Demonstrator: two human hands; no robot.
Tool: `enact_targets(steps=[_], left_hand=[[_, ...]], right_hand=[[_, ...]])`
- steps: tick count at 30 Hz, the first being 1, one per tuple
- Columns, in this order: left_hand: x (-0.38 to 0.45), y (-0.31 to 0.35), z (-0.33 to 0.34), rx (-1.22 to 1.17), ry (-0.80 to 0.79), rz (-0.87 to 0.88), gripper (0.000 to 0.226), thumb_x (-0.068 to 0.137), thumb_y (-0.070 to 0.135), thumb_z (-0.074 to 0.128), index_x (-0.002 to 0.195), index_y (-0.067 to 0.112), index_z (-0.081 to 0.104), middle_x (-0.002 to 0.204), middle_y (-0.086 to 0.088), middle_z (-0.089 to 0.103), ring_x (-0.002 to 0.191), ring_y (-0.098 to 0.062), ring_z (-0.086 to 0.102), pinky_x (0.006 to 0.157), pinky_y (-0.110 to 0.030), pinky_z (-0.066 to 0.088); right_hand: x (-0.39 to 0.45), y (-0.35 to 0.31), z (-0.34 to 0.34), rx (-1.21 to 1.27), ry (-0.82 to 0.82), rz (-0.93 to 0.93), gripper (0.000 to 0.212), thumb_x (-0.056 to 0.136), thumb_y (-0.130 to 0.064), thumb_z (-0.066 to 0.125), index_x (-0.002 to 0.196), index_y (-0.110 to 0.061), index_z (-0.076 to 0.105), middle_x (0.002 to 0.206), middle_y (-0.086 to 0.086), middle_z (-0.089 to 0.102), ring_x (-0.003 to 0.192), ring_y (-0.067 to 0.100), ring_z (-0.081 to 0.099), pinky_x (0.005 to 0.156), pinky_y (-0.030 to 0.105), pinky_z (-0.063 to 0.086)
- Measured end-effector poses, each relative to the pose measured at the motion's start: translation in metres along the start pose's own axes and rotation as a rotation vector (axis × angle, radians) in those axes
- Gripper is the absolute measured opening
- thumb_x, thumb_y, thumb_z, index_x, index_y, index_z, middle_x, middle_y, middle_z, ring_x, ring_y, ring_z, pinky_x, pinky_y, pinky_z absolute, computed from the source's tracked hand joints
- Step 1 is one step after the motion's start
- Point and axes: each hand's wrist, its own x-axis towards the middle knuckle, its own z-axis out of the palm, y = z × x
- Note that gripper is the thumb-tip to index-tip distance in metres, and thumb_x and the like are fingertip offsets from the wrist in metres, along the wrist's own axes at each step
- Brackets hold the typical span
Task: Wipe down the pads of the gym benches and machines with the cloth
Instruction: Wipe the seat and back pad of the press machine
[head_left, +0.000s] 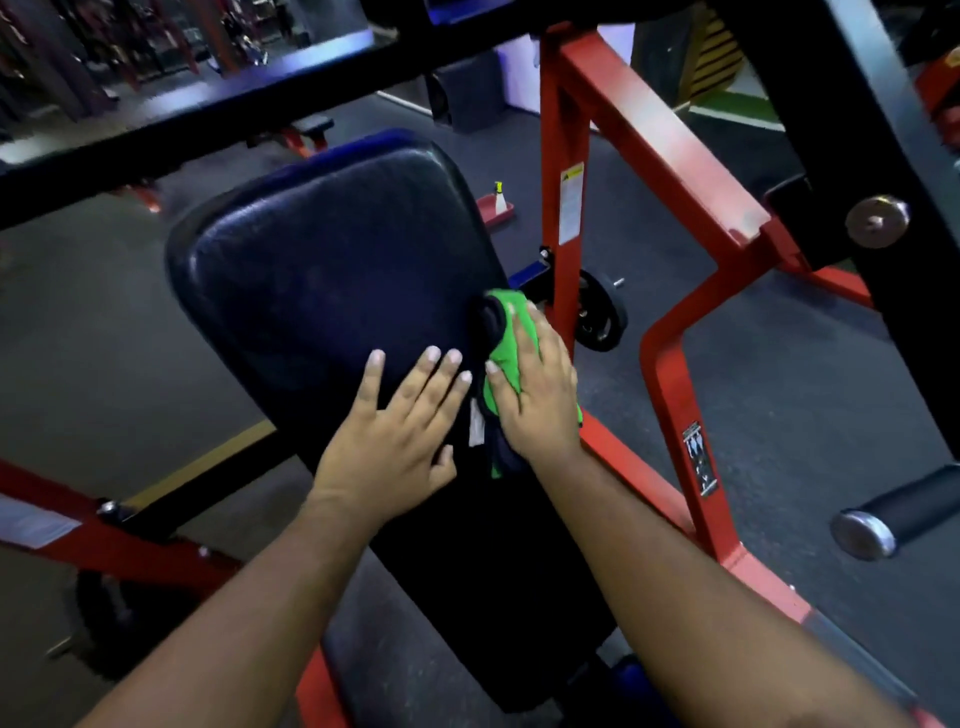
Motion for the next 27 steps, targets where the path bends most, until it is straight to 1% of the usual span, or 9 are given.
enact_targets(steps=[2, 7, 11, 14, 17, 20, 23, 25, 27], left_hand=[[0.001, 0.002, 0.002, 0.027, -0.012, -0.004, 0.081, 0.093, 0.047, 0.042, 0.161, 0.011, 0.02, 0.169, -0.013, 0.01, 0.157, -0.029, 0.009, 0.12, -0.069, 0.006], [-0.001, 0.004, 0.005, 0.044, -0.02, -0.014, 0.078, 0.096, 0.047, 0.033, 0.162, 0.01, 0.013, 0.17, -0.014, 0.002, 0.157, -0.03, 0.004, 0.118, -0.072, 0.002], [-0.001, 0.006, 0.002, 0.042, -0.043, -0.001, 0.075, 0.098, 0.046, 0.028, 0.162, 0.011, 0.01, 0.17, -0.015, -0.002, 0.157, -0.03, -0.003, 0.117, -0.073, 0.002], [-0.002, 0.007, -0.001, 0.022, -0.041, 0.006, 0.073, 0.099, 0.044, 0.028, 0.162, 0.011, 0.011, 0.17, -0.014, -0.001, 0.157, -0.03, -0.004, 0.117, -0.073, -0.001], [-0.003, 0.008, 0.002, -0.026, -0.021, 0.002, 0.072, 0.1, 0.044, 0.028, 0.162, 0.012, 0.011, 0.17, -0.012, -0.003, 0.157, -0.028, -0.005, 0.117, -0.07, -0.007], [-0.004, 0.008, 0.004, -0.079, -0.007, -0.008, 0.071, 0.1, 0.044, 0.028, 0.162, 0.013, 0.013, 0.17, -0.011, -0.002, 0.157, -0.026, -0.004, 0.117, -0.069, -0.009], [-0.01, 0.007, 0.01, -0.073, 0.036, -0.002, 0.069, 0.102, 0.044, 0.03, 0.162, 0.014, 0.014, 0.171, -0.009, 0.001, 0.157, -0.024, 0.0, 0.118, -0.069, -0.004], [-0.014, 0.006, 0.013, -0.054, 0.079, -0.01, 0.068, 0.103, 0.043, 0.034, 0.162, 0.014, 0.016, 0.17, -0.008, 0.005, 0.157, -0.024, 0.004, 0.118, -0.071, 0.002], [-0.026, 0.008, 0.01, -0.052, 0.097, -0.064, 0.069, 0.102, 0.044, 0.037, 0.161, 0.014, 0.018, 0.17, -0.008, 0.006, 0.157, -0.024, 0.006, 0.116, -0.073, 0.004]], right_hand=[[-0.045, 0.039, 0.01, 0.036, -0.01, 0.029, 0.062, 0.105, -0.052, 0.039, 0.156, -0.018, 0.035, 0.159, 0.009, 0.039, 0.146, 0.028, 0.038, 0.12, 0.043, 0.031], [-0.159, 0.106, 0.019, 0.123, -0.077, 0.465, 0.083, 0.102, -0.069, 0.026, 0.149, -0.004, 0.044, 0.145, 0.016, 0.054, 0.135, 0.035, 0.049, 0.109, 0.056, 0.039], [-0.105, 0.067, 0.018, 0.186, 0.037, 0.406, 0.062, 0.105, -0.049, 0.038, 0.15, -0.007, 0.043, 0.149, 0.013, 0.051, 0.138, 0.03, 0.046, 0.114, 0.051, 0.037], [-0.079, 0.036, 0.017, 0.114, 0.046, 0.317, 0.06, 0.105, -0.05, 0.033, 0.157, -0.021, 0.029, 0.159, 0.005, 0.039, 0.146, 0.026, 0.036, 0.116, 0.041, 0.028], [-0.122, 0.062, 0.019, 0.039, -0.018, 0.282, 0.066, 0.102, -0.056, 0.035, 0.158, -0.023, 0.023, 0.163, 0.007, 0.031, 0.15, 0.027, 0.029, 0.113, 0.037, 0.024], [-0.202, 0.116, 0.029, 0.064, -0.023, 0.507, 0.077, 0.099, -0.065, 0.035, 0.157, -0.013, 0.03, 0.159, 0.016, 0.038, 0.147, 0.033, 0.035, 0.118, 0.049, 0.03], [-0.259, 0.135, 0.04, 0.14, -0.016, 0.778, 0.094, 0.094, -0.08, 0.022, 0.158, -0.011, 0.027, 0.164, 0.017, 0.029, 0.152, 0.033, 0.023, 0.123, 0.053, 0.021], [-0.26, 0.128, 0.044, 0.118, 0.028, 0.815, 0.087, 0.099, -0.07, 0.024, 0.158, -0.006, 0.027, 0.165, 0.019, 0.024, 0.154, 0.035, 0.019, 0.125, 0.051, 0.015], [-0.246, 0.107, 0.043, 0.067, 0.059, 0.724, 0.07, 0.104, -0.05, 0.032, 0.158, -0.006, 0.026, 0.166, 0.016, 0.023, 0.155, 0.035, 0.017, 0.126, 0.048, 0.014]])
